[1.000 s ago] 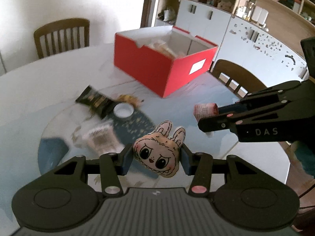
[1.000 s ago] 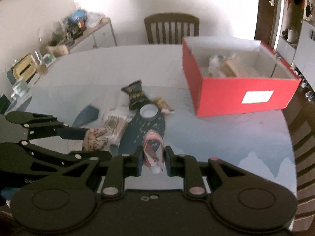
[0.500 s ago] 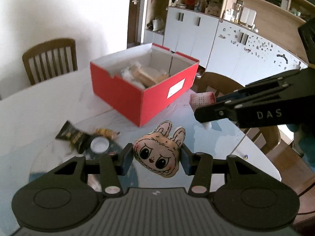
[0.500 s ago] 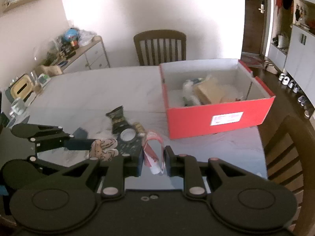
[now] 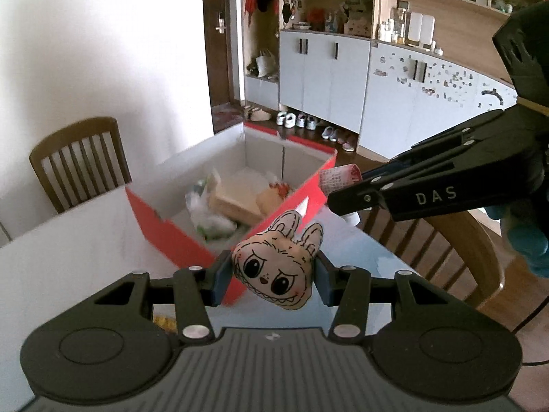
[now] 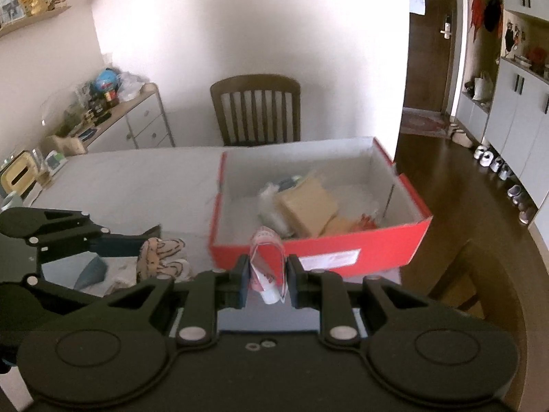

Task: Organize objects
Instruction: 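Carry the plush bunny and pink tube over the red shoebox with both tools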

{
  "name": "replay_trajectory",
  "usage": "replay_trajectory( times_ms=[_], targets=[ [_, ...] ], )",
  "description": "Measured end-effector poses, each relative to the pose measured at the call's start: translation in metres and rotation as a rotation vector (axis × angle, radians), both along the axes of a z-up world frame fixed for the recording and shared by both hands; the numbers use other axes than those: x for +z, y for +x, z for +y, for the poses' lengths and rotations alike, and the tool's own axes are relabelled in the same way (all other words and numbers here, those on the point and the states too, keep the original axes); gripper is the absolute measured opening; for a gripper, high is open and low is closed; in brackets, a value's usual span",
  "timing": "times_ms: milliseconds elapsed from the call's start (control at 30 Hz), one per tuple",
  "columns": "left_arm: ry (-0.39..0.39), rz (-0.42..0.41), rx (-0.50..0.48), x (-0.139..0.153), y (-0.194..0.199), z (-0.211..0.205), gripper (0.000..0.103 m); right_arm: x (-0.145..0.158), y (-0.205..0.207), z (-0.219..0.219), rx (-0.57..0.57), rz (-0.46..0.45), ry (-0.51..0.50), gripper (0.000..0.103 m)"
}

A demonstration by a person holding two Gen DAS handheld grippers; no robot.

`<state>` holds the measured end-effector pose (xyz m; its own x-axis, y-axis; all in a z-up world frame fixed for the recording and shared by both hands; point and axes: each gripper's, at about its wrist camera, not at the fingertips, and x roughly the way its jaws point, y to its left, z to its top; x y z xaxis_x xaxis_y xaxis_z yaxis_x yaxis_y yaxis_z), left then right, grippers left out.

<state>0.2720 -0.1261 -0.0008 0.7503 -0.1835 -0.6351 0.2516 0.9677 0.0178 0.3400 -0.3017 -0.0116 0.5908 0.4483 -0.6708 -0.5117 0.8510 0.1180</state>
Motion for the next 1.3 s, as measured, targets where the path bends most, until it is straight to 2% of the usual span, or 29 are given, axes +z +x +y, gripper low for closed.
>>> replay_trajectory(
  times_ms=[200,333,667,1000,1233,1300],
  targets=[
    [0.027,-0.004,0.027,0.008,0.04,-0.014,0.049,0.0,0.038,-0.016,0.0,-0.009,0.007,0.022],
    [0.045,0.014,0.05,0.006,0.071,-0.017,0.049,-0.007,0.064,-0.017,-0.002,-0.032,-0.037,0.022],
    [0.144,0.122,0.14,-0.027,0.141,-0.007,0.049,-0.03,0.127,-0.011,-0.023,-0.034,-0.097,0.022],
    [0.102,0.295,0.199,-0.063,0.179,0.011,0.049,-0.073,0.163,0.008,-0.015,0.049,-0.171,0.022],
    [0.116,0.333,0.192,-0.08,0.187,0.007,0.049,-0.096,0.176,0.013,-0.011,0.112,-0.206,0.022],
    [0.098,0.336,0.189,-0.082,0.188,0.008,0.049,-0.101,0.178,0.015,-0.005,0.128,-0.211,0.022]
  ],
)
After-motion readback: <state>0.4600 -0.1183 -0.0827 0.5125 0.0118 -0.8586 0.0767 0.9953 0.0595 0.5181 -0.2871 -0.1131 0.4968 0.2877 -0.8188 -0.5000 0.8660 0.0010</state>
